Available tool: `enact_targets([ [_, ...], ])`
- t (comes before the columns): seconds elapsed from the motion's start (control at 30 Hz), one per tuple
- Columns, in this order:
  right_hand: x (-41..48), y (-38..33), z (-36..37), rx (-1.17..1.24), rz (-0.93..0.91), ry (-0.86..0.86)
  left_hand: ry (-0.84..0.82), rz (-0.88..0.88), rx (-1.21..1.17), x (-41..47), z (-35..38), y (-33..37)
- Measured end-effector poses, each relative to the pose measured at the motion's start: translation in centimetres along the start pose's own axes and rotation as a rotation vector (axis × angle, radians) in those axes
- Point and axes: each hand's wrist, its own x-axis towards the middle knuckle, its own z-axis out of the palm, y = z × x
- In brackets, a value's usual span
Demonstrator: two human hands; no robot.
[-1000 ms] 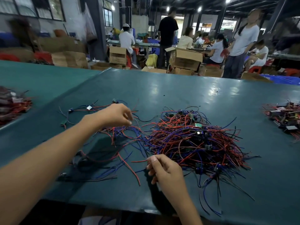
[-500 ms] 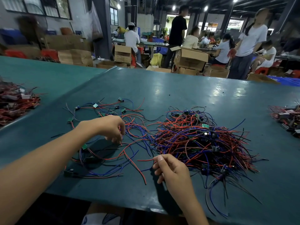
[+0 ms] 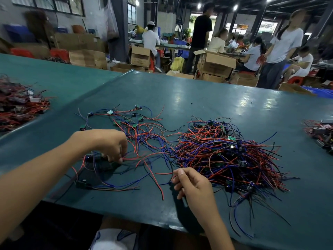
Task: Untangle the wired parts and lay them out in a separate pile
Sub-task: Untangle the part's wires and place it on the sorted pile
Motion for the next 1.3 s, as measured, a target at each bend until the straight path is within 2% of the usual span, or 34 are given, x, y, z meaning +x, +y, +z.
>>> enact_targets([
  [0.1, 0.0, -0.2, 0.1, 0.01, 0.002, 0.011, 0.197, 0.056, -0.048, 0.2, -0.5, 1.0],
  [0.13, 0.0, -0.2, 0.1, 0.009, 0.004, 0.015, 0.216, 0.052, -0.021, 0.2, -0.4, 1.3],
  [0.27, 0.0, -0.3, 0.0, 0.002, 0.003, 0.014, 0.062, -0.082, 0.094, 0.5, 0.9, 1.6],
  [0.4, 0.0, -0.3, 0.1, -0.011, -0.003, 0.021, 0.139, -0.072, 0.081, 0.4, 1.5, 0.5],
  [0.57, -0.1, -0.4, 0.1, -0.003, 0.004, 0.03, 0.09, -0.129, -0.015, -0.3, 1.2, 0.1],
  [0.73, -0.1, -0.4, 0.0, 0.01, 0.01, 0.023, 0.159, -0.059, -0.091, -0.6, -0.3, 0.7],
  [1.03, -0.2, -0.6, 0.1, 0.041, 0.014, 0.032, 0.078, 0.153, -0.683, -0.2, -2.5, 1.6],
  [1.2, -0.2, -0.7, 0.0, 0.032, 0.009, 0.026, 0.254, 0.261, -1.014, 0.1, -3.7, 1.5],
  [1.3, -0.1, -0.6, 0.0, 0.031, 0.016, 0.032, 0.433, 0.375, -0.998, -0.2, -4.4, 2.6],
])
